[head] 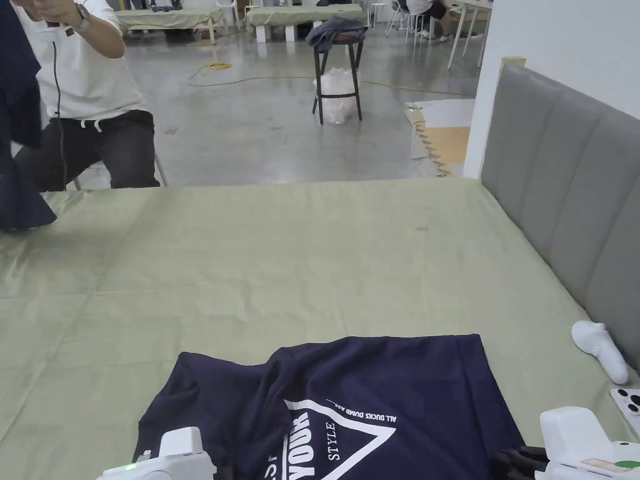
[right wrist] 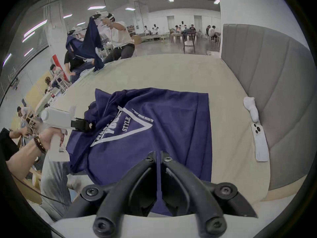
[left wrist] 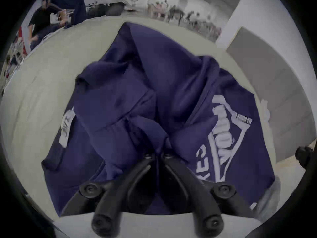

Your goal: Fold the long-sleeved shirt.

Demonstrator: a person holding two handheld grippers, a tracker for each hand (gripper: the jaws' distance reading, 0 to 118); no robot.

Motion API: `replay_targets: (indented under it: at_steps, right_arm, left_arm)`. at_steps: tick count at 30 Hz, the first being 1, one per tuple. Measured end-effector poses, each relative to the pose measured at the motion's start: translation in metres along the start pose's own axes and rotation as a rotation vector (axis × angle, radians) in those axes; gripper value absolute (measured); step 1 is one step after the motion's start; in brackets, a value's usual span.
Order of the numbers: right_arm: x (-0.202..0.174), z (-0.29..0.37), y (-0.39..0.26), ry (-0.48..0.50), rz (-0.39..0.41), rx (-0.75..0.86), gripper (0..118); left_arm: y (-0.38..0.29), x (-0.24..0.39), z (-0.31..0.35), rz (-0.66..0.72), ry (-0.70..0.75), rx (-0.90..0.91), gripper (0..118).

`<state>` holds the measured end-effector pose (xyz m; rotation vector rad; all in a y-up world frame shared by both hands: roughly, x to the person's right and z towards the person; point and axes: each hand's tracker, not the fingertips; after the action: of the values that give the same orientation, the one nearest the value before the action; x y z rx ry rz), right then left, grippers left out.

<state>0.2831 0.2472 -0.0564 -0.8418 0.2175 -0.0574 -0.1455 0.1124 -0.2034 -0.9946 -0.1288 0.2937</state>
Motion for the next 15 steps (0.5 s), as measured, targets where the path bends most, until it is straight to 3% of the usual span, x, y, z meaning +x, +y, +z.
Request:
replay_targets:
  at_steps: [1, 3, 4, 8, 10, 11, 12, 13, 14, 15]
  right_arm:
    - [0.0, 0.002, 0.0, 0.001, -0.005, 0.007, 3]
    - [-0.002, 0.003, 0.003, 0.0, -0.007, 0.012, 3]
    - [-0.004, 0.003, 0.005, -0.005, -0.005, 0.016, 3]
    - [-0.01, 0.001, 0.013, -0.03, 0.006, 0.034, 3]
    - [-0.013, -0.005, 0.017, -0.05, 0.006, 0.032, 3]
    - [-0.015, -0.007, 0.018, -0.068, 0.008, 0.031, 3]
    - [-0.017, -0.01, 0.02, -0.096, 0.014, 0.029, 3]
    - [-0.019, -0.013, 0.021, -0.121, 0.024, 0.024, 3]
    - [-0.02, -0.015, 0.021, -0.131, 0.028, 0.021, 3]
    - [-0.021, -0.017, 0.021, -0.135, 0.029, 0.019, 3]
  left_arm:
    - [0.001, 0.002, 0.009, 0.016, 0.008, -0.021, 41]
    - [0.006, 0.002, 0.022, -0.019, -0.02, -0.02, 103]
    - [0.007, 0.005, 0.035, -0.053, -0.036, 0.008, 111]
    - [0.012, 0.016, 0.098, -0.11, -0.043, 0.151, 106]
    - [0.015, 0.021, 0.124, -0.136, 0.002, 0.194, 92]
    - [0.014, 0.024, 0.135, -0.159, 0.006, 0.218, 76]
    - [0.013, 0.026, 0.146, -0.184, 0.014, 0.238, 76]
    - [0.013, 0.029, 0.153, -0.2, 0.029, 0.257, 69]
    - [0.011, 0.03, 0.158, -0.206, 0.034, 0.265, 53]
    - [0.008, 0.031, 0.163, -0.208, 0.022, 0.273, 18]
